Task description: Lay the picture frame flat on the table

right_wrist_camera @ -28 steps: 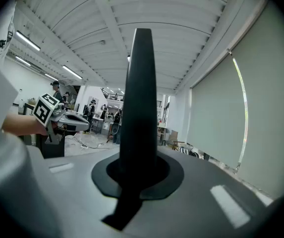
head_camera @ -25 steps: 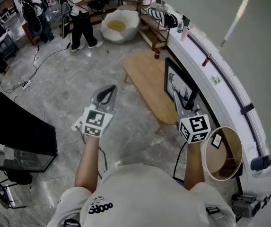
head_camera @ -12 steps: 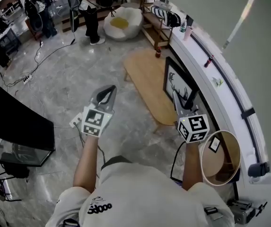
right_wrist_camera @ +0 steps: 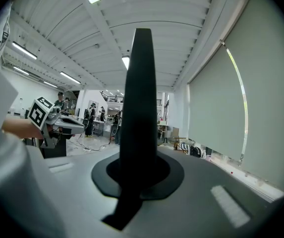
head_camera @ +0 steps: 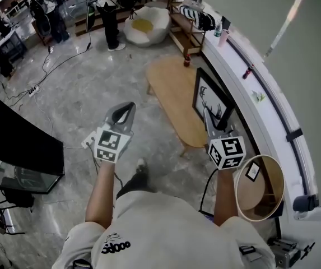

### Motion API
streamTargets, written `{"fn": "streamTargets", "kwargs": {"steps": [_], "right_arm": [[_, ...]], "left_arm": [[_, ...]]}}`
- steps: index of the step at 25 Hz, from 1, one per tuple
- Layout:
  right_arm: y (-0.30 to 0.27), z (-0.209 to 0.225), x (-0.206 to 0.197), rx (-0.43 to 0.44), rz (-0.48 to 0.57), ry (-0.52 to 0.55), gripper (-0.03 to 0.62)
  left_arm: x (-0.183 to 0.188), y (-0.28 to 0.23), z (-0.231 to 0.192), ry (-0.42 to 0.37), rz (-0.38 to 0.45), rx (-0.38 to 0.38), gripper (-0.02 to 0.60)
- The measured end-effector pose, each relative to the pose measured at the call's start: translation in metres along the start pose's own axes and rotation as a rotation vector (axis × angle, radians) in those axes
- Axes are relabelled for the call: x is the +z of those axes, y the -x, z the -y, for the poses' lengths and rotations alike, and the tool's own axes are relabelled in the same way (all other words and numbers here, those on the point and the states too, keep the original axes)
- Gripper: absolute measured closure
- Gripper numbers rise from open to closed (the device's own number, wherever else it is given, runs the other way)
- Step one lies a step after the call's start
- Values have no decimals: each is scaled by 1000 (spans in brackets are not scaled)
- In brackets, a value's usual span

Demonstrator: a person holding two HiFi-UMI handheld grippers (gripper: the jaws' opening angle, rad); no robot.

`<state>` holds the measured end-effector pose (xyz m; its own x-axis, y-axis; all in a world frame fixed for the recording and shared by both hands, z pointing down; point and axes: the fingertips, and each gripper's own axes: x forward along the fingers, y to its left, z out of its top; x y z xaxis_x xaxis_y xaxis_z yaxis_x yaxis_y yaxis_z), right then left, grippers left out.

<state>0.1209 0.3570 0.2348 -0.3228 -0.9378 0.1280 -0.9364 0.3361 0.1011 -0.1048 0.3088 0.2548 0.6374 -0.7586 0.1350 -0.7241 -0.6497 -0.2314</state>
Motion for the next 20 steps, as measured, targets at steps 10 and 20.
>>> {"fn": "streamTargets", "kwargs": {"steps": [10,20], "right_arm": [[-36,9,-7,4,-11,2,580],[-109,32,-6,-10,-29,15,580]], "left_arm": [[-12,-31,-20,11,3,0,572],[-18,-100,-70,7,15,-24,572]]}}
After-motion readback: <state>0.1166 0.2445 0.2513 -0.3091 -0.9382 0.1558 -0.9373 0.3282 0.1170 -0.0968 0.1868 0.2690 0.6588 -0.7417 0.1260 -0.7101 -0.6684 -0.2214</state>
